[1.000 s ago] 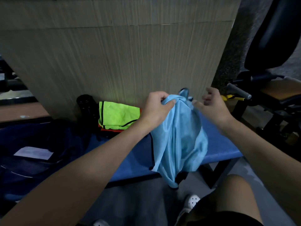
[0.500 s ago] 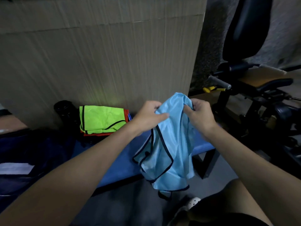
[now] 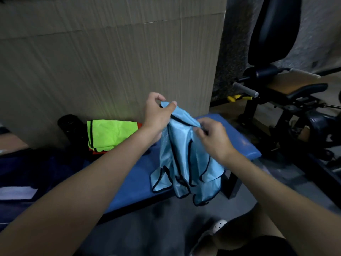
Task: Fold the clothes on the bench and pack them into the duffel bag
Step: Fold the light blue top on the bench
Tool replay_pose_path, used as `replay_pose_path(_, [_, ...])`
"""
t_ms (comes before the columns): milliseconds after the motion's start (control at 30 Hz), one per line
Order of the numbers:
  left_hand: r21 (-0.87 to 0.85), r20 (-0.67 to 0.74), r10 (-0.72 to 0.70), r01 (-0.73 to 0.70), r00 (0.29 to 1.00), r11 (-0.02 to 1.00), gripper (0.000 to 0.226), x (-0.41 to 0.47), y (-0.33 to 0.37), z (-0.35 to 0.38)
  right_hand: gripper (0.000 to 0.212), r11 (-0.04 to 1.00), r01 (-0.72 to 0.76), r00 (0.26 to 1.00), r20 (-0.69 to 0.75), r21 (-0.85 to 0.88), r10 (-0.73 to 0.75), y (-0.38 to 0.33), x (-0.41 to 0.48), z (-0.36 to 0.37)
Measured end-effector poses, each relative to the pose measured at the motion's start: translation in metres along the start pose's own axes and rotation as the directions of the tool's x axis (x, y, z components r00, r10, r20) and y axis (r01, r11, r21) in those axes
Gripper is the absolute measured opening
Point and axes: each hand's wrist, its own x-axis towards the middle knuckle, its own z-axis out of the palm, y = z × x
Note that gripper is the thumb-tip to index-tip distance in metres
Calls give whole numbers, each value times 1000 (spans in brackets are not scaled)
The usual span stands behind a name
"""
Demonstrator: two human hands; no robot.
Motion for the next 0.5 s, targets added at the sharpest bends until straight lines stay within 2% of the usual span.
replay_pose_path(100, [-28,130,-90,94,987,995,17,5,-4,-13,2,988,-91,991,-86,128,103,-8,16,-10])
replay_pose_path(267, [74,239,-86,70,967,995,39,4,-4,-34,12,993,-82,981,-171,89,97,-16,38,-28])
replay_pose_path(400, [189,312,-57,-4,948,982,17,1,-3,-51,15,989,-129,966,-217,65,141,-15,48,-36])
replay_pose_path(500, [239,309,-65,-11,949,971,7,-6,-9,-54,24,985,-166,971,-181,-43,155,-11,51,-36])
